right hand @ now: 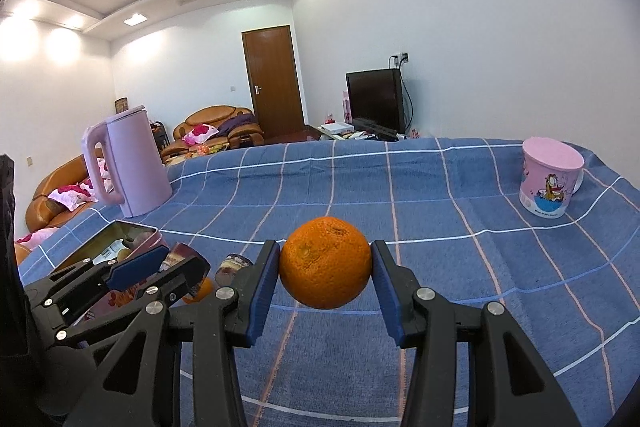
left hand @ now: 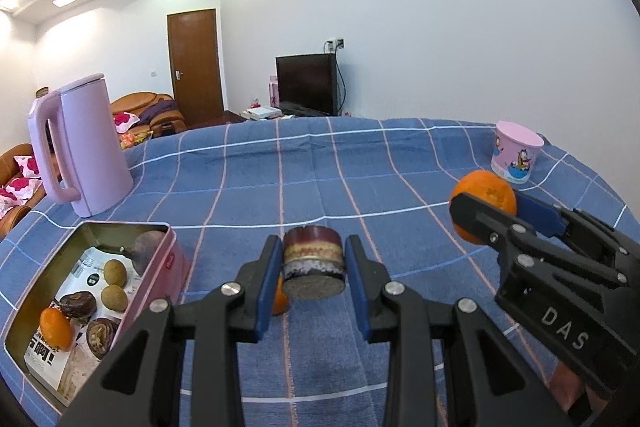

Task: Organize fruits
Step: 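Lift the jar with the left tool while the right tool holds the large orange up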

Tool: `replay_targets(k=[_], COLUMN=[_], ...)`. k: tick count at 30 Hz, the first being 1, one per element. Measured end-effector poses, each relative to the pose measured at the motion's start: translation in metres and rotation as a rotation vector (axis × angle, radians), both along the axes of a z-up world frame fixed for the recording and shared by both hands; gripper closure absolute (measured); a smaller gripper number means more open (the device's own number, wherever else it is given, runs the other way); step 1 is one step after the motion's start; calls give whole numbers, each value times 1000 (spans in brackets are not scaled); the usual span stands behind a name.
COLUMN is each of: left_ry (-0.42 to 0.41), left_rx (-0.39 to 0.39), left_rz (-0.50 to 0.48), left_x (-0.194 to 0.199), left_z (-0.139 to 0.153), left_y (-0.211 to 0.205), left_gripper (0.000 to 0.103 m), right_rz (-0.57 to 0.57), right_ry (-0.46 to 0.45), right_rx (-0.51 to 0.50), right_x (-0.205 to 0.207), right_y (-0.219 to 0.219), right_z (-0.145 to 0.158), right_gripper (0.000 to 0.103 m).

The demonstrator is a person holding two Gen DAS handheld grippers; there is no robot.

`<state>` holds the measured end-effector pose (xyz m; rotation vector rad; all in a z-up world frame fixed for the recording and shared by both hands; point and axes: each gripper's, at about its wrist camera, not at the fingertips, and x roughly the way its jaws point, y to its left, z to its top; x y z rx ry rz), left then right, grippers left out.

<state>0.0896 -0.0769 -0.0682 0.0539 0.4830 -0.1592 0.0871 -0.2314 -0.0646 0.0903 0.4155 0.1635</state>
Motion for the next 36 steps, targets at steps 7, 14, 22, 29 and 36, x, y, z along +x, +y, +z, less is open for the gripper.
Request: replay_targets(k=[7,14,22,29,36], left_ry=[-38,-62,-94,-126,-149], left_rx=[-1,-3,-3,5,4], left_rz=[10,19,31,41,53], left_x=[-6,-10,-17,-24,-29], left_z=[4,6,7,10,11], left_y=[1,3,4,4,8], left_gripper=[69,69,69,69,69], right_rz=[-7,-13,-13,-11,-12], right_ry=[-32,-65,-84,-108,-124], right_rx=[-8,-23,-28,-42,-47], right_x=[-5,-11,-15,-20,-23], right_y=[1,2,4,7,8], right_z=[2,5,5,7,8], right_gripper=[55,55,55,55,55])
